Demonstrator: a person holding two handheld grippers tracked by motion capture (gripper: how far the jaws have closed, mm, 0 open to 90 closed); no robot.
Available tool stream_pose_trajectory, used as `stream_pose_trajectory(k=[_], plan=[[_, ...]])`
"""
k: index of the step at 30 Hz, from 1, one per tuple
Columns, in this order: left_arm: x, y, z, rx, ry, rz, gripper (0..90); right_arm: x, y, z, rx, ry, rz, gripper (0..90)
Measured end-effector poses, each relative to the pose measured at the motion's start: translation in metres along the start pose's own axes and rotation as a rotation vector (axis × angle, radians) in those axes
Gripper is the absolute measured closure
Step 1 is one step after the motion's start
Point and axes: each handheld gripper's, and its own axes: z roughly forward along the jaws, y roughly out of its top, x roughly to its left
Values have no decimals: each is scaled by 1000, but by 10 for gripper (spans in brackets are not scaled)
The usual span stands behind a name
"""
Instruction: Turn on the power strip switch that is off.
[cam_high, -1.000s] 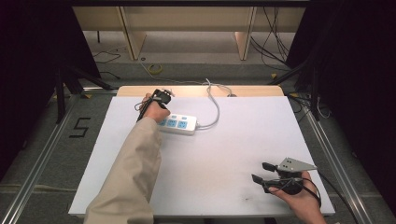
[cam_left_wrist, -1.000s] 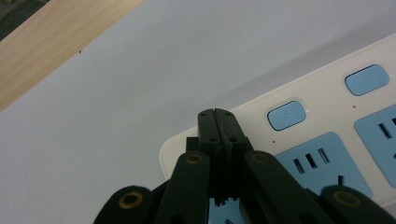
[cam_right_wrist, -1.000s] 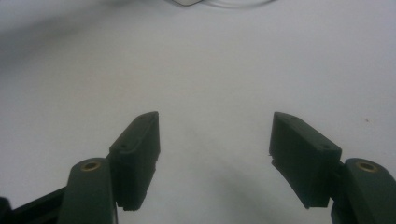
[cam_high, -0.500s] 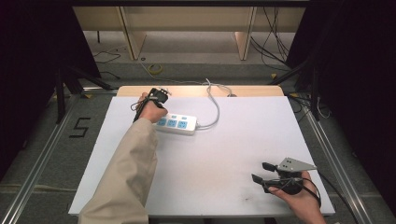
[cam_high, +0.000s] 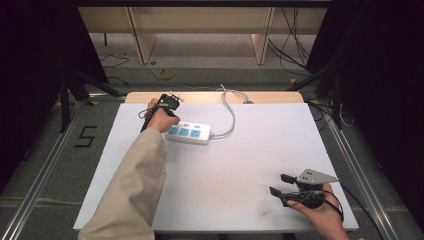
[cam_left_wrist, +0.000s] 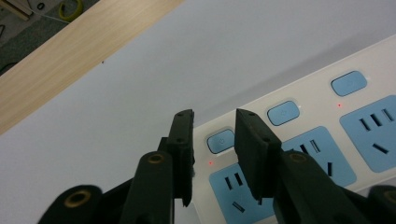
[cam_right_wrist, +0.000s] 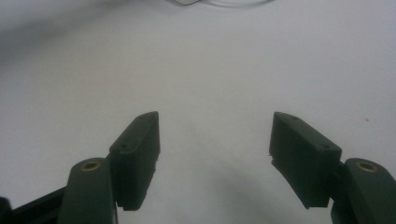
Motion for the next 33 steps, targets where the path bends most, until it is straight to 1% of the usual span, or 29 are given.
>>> stream_pose_trajectory(k=[2,3,4,5,6,8,10,11,12,13,14,15,16,17,18,19,24,25,28,31,32,33], plan=[[-1,0,-2,-8,1,-3,642,0,0,0,1,0,0,344],[-1,0,-3,-11,1,-5,606,0,0,0,0,0,2,344],[-2,1,-6,-19,-8,-17,589,0,0,0,-1,0,1,344],[-2,1,-6,-19,-8,-17,570,0,0,0,-1,0,1,344],[-3,1,-7,-21,-17,-20,570,0,0,0,-1,1,1,344],[-5,1,-10,-25,-29,-31,528,0,0,0,0,0,0,343],[-7,0,-13,-18,-51,-25,506,0,0,0,0,-1,0,344],[-8,0,-14,-21,-59,-30,494,0,0,0,0,-1,0,344],[-9,0,-16,-26,-60,-30,494,0,0,0,2,-2,0,344],[-10,0,-17,-30,-60,-31,471,0,0,0,2,-2,-1,344],[-10,-1,-19,-26,-64,-20,471,0,0,0,2,-2,-1,344],[-11,-1,-21,-31,-67,-25,440,0,0,0,2,-2,-1,344],[-12,-2,-23,-32,-70,-26,428,0,0,0,1,-2,-1,344],[-12,-3,-25,-34,-73,-24,428,0,0,0,1,-2,-1,344],[-12,-4,-27,-42,-81,-34,408,0,0,0,2,-3,-3,344],[-12,-6,-29,-44,-90,-36,400,0,0,0,2,-3,-3,344],[-14,-14,-39,-64,-126,-35,380,0,0,1,4,-1,-8,345],[-15,-15,-42,-67,-127,-28,360,0,0,1,3,-1,-8,345],[-18,-20,-48,-92,-132,-25,350,1,0,1,3,-3,-5,345],[-21,-27,-52,-98,-139,-8,335,0,0,1,3,-3,-6,345],[-22,-29,-53,-95,-135,8,334,1,0,1,3,-3,-6,345],[-23,-31,-55,-100,-133,15,334,0,0,1,2,-2,-5,345]])
